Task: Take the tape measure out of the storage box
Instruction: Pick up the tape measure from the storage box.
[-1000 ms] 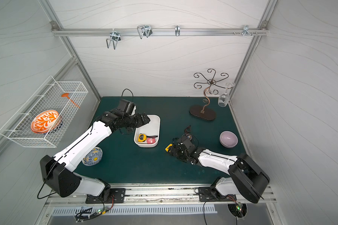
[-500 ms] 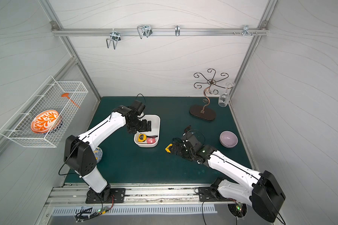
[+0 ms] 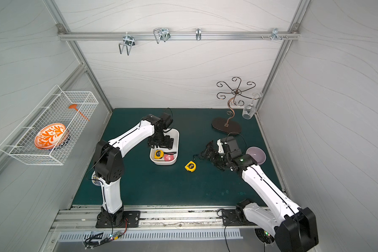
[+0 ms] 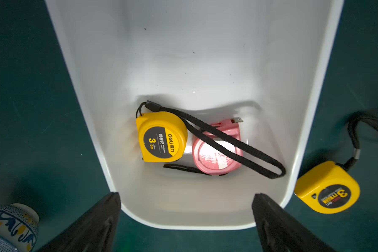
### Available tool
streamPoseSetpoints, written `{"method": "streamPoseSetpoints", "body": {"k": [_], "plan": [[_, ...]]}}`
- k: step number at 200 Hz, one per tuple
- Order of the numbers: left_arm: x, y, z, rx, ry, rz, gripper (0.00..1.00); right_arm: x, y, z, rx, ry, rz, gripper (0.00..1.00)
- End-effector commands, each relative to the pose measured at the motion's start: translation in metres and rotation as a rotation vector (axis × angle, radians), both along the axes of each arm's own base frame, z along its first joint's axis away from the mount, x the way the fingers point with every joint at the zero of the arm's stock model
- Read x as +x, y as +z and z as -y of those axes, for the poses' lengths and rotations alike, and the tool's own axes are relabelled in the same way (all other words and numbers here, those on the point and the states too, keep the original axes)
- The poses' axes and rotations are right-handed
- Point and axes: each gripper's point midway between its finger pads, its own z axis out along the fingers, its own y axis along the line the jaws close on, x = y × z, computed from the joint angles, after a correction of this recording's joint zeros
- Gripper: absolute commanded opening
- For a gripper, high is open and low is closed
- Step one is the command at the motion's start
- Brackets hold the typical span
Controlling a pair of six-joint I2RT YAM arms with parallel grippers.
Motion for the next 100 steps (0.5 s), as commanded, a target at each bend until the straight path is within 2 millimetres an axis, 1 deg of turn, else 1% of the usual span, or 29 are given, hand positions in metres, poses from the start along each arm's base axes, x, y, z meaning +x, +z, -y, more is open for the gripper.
{"method": "streamPoseSetpoints", "body": {"k": [1,45,67,90,100], "plan": [[0.002,-0.001,-0.004,0.039,-0.015,-0.012,0.99,-0.009,0.006,-0.002,0.03,0.042,-0.014,0.99],[0.007,-0.016,-0.006,0.08,0.053,0.001,0.97,-0.013,0.005,0.003,0.05,0.031,-0.017,0.99],[0.008,-0.03,-0.007,0.126,0.075,0.007,0.96,-0.013,0.007,0.004,0.057,0.027,-0.012,0.99],[0.008,-0.044,-0.004,0.117,0.12,0.01,0.96,-0.012,0.011,0.007,0.06,0.026,0.0,0.99],[0.008,-0.048,-0.002,0.117,0.132,0.015,0.95,-0.012,0.012,0.008,0.061,0.024,0.003,0.99]]}}
